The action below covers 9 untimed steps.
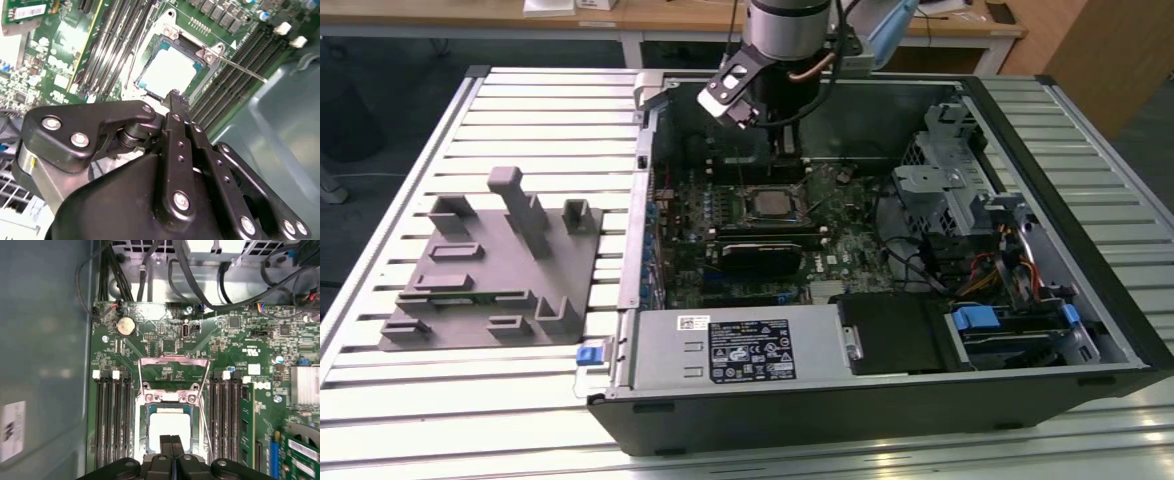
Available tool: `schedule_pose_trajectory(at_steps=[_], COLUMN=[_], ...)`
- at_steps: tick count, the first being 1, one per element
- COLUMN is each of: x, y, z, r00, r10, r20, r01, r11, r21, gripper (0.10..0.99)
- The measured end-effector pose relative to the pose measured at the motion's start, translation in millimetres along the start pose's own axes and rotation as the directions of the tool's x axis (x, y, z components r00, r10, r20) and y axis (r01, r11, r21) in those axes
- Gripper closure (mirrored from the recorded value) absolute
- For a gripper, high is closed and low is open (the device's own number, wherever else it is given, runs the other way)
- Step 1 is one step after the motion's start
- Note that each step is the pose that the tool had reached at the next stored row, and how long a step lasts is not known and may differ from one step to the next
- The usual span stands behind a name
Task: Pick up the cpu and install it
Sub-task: 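Close the cpu cover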
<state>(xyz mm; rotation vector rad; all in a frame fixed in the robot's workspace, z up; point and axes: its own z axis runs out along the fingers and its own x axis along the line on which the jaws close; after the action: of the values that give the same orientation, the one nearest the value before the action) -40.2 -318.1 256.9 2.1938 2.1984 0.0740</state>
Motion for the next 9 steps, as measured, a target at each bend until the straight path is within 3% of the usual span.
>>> schedule_pose_trajectory(at_steps=[3,5,9], x=[0.0,-0.4,-8.9], y=[1.0,1.0,1.0], z=[-7.2,-7.6,-7.7], r00=[1.0,1.0,1.0], r10=[0.0,0.0,0.0], r20=[-0.0016,-0.0019,-0.0017], r01=[0.0,0.0,0.0], r11=[1.0,0.9999,0.9999], r21=[0.009,0.012,0.014], gripper=[0.98,0.98,0.98])
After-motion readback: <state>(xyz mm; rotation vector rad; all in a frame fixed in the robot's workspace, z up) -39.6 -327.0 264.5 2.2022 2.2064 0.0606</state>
